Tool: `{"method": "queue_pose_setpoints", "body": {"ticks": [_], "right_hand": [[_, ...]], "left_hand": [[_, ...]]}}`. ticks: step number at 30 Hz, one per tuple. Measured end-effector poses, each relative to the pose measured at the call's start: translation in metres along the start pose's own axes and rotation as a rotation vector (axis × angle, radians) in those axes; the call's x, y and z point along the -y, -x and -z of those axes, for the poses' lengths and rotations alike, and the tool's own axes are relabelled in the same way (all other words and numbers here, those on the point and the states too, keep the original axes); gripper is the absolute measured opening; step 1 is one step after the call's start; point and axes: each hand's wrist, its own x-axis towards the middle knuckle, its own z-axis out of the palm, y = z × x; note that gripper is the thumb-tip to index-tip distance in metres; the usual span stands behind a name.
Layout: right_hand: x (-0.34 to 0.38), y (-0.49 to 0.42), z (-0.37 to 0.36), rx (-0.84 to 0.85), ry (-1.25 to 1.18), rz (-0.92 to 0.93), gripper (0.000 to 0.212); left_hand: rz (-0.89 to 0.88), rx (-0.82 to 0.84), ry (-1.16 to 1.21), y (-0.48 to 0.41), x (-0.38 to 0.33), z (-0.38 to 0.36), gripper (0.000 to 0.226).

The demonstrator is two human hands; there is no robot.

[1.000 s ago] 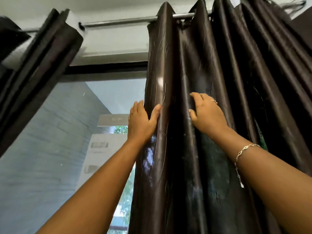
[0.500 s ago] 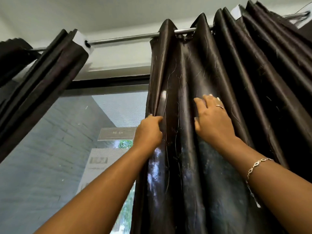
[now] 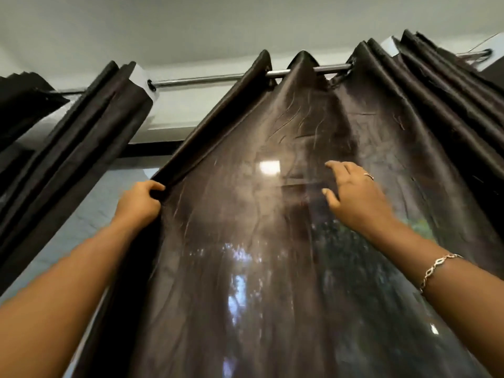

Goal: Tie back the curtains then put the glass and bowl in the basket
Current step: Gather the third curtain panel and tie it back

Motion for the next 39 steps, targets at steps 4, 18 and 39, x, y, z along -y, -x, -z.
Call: {"method": "queue_pose_setpoints", "body": {"ticks": [4, 18, 39], "right_hand": [[0.029, -0.006, -0.003, 0.028, -0.014, -0.001, 0.051], [0.081, -0.015, 0.002, 0.001, -0.193, -0.05, 0.039], [0.14, 0.042, -0.045, 0.342, -0.209, -0.419, 0.098]], "left_hand": [[0.054, -0.083, -0.122, -0.019, 0.042, 0.045, 0.041], [-0.178, 0.091, -0.166, 0.013, 0.027, 0.078, 0.064], [-0.058, 0.231, 0.076, 0.064, -0.011, 0.01, 0.061]]}}
